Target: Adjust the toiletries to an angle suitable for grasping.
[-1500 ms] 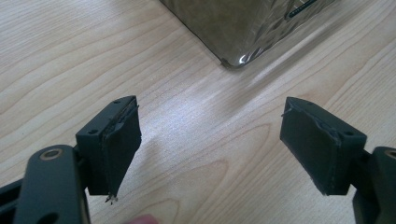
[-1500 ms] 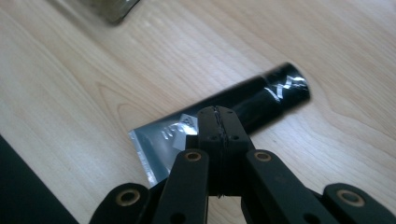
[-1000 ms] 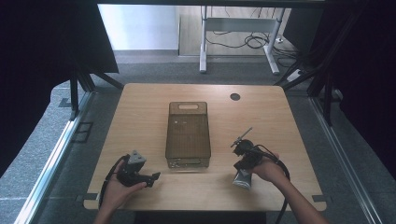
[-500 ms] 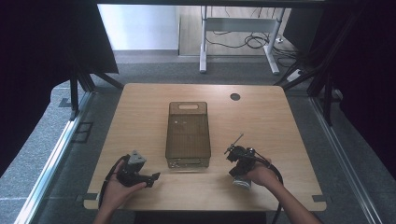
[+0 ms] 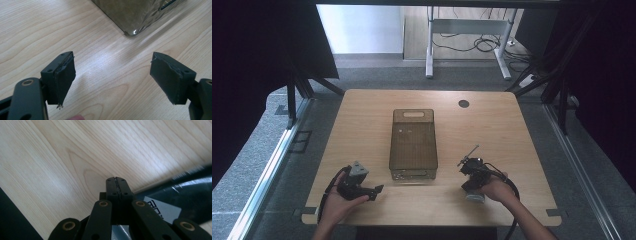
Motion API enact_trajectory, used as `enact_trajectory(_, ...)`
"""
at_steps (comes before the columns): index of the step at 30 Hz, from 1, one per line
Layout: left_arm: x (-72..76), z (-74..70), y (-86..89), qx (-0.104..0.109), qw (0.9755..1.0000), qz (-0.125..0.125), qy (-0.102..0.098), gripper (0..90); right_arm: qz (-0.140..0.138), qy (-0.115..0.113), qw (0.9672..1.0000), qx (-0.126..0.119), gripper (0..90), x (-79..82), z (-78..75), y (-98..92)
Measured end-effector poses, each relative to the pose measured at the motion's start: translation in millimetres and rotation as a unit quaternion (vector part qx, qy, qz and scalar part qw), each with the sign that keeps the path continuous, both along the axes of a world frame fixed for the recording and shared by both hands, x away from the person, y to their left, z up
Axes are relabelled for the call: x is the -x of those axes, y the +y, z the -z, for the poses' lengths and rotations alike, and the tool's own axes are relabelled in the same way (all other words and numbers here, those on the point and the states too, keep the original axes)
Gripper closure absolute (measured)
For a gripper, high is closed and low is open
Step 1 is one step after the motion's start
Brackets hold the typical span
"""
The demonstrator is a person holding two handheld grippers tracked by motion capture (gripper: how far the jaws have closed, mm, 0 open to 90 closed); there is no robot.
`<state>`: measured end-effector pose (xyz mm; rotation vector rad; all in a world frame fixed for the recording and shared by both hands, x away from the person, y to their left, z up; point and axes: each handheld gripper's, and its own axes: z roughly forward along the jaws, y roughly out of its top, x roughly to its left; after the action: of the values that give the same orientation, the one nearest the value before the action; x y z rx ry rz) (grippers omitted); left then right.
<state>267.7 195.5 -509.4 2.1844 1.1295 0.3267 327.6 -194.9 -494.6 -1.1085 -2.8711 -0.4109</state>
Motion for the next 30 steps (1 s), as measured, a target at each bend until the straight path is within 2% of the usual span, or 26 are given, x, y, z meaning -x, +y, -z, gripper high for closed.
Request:
enact_trajectory(4, -0.5, 0.0, 1.4, -0.001, 1.0000, -0.001, -0.001, 20.8, 0.012, 0.004, 0.9999, -0.002, 89.8, 3.0, -1.1, -10.4)
enact_trajectory(9, -0.3, -0.4, 1.1, -0.001, 1.0000, -0.002, -0.001, 20.8, 0.027, -0.002, 0.9996, -0.010, 89.8, 5.8, -2.6, -24.8)
enact_trajectory(18, 0.9, -1.3, -1.0, -0.004, 1.0000, -0.002, -0.002, 20.8, 0.052, -0.013, 0.9985, -0.007, 89.7, 8.7, -3.8, -49.9)
enact_trajectory(24, 0.6, -0.7, -1.6, -0.004, 1.0000, 0.000, -0.001, 20.8, 0.056, -0.028, 0.9976, -0.029, 86.6, 13.0, -10.3, -56.2)
enact_trajectory(27, 1.2, -1.0, -1.4, -0.005, 1.0000, -0.001, -0.002, 20.8, 0.055, -0.037, 0.9970, -0.038, 81.1, 12.5, -16.4, -57.4)
enact_trajectory(30, 1.9, -2.3, -0.5, -0.004, 1.0000, -0.003, -0.004, 20.8, 0.054, -0.056, 0.9960, -0.043, 64.3, 10.9, -21.2, -56.1)
